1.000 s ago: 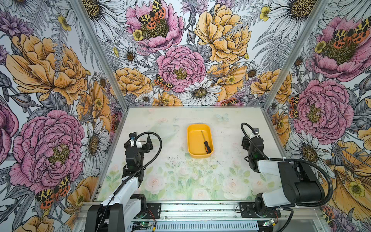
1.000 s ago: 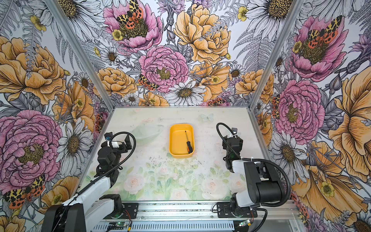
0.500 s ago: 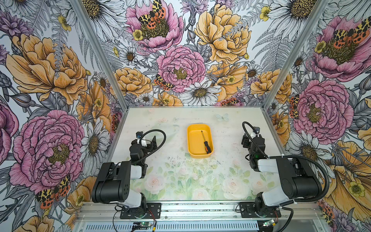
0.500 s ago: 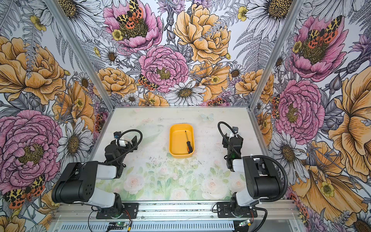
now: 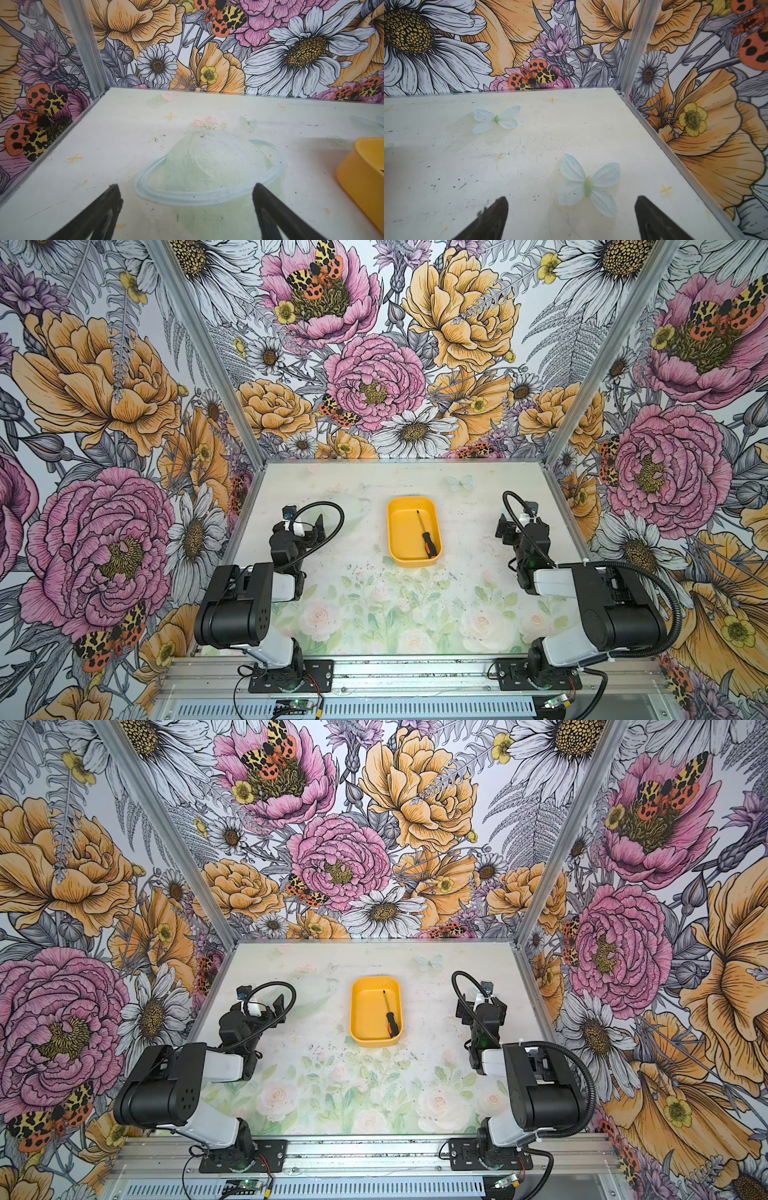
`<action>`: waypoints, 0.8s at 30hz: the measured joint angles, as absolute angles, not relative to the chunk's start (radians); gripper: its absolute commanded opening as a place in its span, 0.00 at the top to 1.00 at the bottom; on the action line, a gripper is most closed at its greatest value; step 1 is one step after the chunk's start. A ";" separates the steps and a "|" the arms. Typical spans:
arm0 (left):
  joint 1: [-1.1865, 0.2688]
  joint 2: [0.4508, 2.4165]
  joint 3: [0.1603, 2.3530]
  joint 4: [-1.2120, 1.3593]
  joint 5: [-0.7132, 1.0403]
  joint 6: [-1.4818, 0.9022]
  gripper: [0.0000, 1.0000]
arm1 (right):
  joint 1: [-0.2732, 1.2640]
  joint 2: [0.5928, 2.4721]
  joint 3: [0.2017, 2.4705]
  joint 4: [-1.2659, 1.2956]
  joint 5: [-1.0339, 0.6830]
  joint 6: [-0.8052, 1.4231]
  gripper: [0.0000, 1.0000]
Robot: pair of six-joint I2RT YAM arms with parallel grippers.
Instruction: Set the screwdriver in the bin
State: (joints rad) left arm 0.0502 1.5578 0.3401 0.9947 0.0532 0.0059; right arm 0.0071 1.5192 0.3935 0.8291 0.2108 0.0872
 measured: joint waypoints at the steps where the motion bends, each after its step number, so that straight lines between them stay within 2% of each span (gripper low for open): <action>1: 0.050 1.558 0.340 0.993 0.052 0.003 0.01 | 0.007 1.519 0.393 0.830 0.211 0.088 0.01; 24: 0.051 1.558 0.340 0.992 0.052 -0.001 0.01 | 0.007 1.520 0.393 0.844 0.211 0.088 0.01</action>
State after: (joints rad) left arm 0.0509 1.5578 0.3401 0.9916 0.0525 -0.0010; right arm 0.0071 1.5196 0.3935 0.8436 0.2108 0.0875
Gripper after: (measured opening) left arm 0.989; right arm 0.995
